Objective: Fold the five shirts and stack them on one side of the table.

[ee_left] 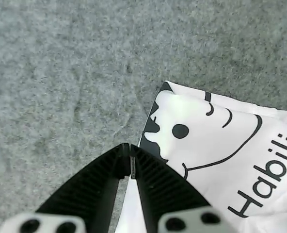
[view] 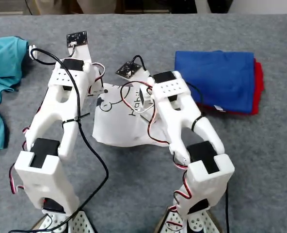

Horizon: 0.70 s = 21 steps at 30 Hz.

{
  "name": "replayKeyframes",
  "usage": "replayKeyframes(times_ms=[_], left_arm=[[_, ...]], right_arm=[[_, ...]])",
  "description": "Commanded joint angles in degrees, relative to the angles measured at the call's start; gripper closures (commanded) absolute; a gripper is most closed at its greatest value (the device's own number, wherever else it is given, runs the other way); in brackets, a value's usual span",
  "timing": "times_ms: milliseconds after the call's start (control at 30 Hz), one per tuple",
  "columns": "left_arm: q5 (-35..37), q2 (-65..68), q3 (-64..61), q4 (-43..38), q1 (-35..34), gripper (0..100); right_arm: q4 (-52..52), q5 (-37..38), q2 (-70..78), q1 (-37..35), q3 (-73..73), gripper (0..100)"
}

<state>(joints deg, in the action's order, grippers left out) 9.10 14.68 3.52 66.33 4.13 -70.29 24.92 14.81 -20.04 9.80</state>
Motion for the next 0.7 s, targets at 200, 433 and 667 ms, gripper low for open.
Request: replayKeyframes(times_ms=[200,433,667], left_arm=[[0.26,-0.57,1.23,0.97,-0.70,98],[0.18,-0.66,1.67,4.40,-1.67,98],[-2.55,-0.66,1.49,5.63,-7.47,98]], right_arm=[[-0.88,2.20,-2.51,-0.40,-0.66,87.5],[-3.43,2.29,-9.19,-2.33,-0.40,82.0],[-3.25,1.93,-9.27,-6.73,-0.48,82.5]])
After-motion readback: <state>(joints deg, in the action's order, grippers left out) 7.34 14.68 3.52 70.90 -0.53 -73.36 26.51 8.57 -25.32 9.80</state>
